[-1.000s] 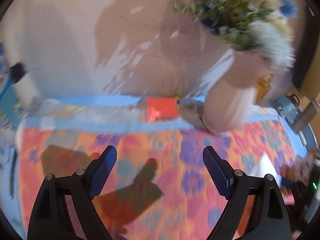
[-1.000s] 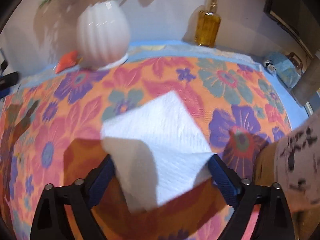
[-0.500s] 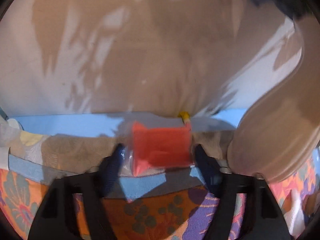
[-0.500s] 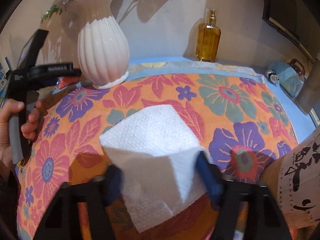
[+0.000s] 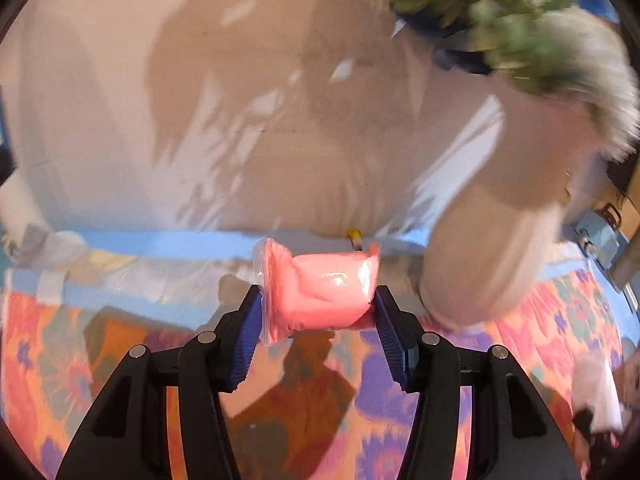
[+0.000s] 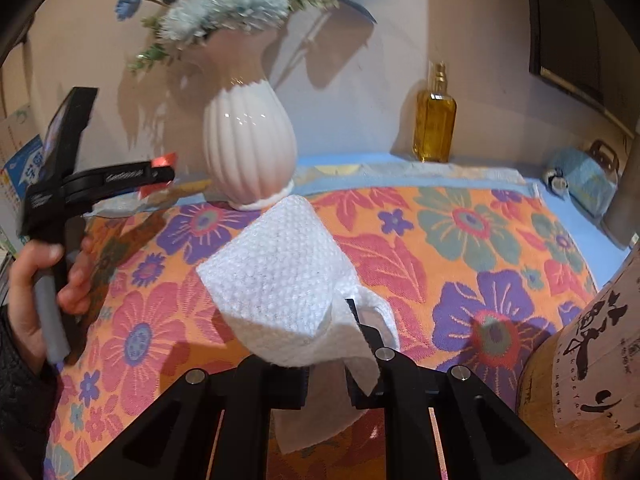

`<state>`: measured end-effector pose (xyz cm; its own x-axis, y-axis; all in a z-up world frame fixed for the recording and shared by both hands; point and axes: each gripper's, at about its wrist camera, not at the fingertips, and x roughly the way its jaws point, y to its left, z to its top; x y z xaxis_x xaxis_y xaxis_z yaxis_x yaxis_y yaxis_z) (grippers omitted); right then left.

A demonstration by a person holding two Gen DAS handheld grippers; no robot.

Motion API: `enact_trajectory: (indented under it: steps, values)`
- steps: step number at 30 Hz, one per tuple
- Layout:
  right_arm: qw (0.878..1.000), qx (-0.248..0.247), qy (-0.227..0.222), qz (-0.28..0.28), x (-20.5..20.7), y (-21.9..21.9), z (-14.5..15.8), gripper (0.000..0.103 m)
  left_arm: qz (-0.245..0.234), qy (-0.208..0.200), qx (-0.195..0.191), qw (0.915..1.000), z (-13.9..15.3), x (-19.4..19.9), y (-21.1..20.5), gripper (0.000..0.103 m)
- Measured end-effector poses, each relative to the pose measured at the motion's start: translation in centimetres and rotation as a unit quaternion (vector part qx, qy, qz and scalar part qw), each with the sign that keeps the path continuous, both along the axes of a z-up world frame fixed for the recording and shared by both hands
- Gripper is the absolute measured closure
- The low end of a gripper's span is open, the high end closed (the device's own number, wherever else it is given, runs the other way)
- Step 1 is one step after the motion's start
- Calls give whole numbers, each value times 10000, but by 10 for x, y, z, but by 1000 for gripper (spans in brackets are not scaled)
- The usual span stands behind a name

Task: Organize soft objects
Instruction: 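Carry the pink pouch and white towel into the glass bowl and release both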

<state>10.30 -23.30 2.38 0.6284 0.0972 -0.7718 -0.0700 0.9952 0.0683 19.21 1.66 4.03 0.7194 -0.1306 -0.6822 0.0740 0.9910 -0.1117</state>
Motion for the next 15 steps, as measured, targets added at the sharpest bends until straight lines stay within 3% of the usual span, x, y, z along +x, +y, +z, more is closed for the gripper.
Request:
enact_trajectory:
  steps: [7, 15]
  values:
    - [9990, 334, -179, 235, -27, 1, 10, 90, -20, -153, -150, 9998, 26, -88, 11, 51]
    - [9987, 412, -189, 234, -97, -7, 20, 90, -167, -131, -416, 9989, 22, -162, 5, 51]
